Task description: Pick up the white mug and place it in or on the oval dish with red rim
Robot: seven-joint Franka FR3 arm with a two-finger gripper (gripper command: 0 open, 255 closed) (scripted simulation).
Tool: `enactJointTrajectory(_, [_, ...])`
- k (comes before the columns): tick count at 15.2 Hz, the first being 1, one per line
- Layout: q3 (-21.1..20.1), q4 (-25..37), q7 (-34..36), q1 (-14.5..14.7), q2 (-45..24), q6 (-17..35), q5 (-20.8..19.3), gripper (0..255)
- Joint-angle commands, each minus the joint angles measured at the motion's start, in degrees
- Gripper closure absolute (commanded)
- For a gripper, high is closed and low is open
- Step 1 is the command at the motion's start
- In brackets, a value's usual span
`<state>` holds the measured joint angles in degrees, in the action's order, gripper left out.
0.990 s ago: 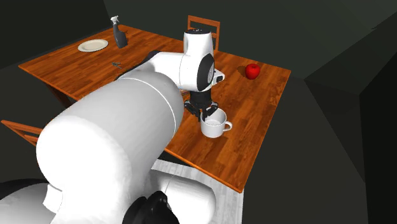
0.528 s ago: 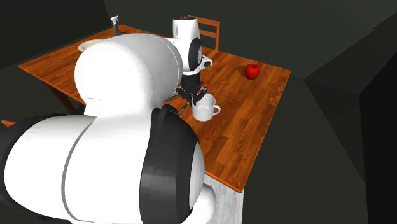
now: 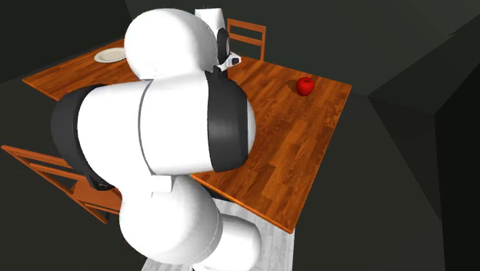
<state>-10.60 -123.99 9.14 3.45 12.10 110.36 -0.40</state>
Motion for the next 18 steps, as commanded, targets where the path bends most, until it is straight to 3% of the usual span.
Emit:
enactJointTrajectory(1, [-0.8,4.9,1.4,0.2,-4.7,-0.2,-0.7,255])
enactJointTrajectory(8, [-3.3,23.8,7.3,2.5,-20.1,-4.5,-4.0,255])
enactJointTrajectory(14, [-4.1,44.5,11.0,6.3,-34.6,-11.2,-7.5,255])
enactJointTrajectory(18, [-4.0,41.5,11.2,6.2,-34.7,-8.2,-7.5,255])
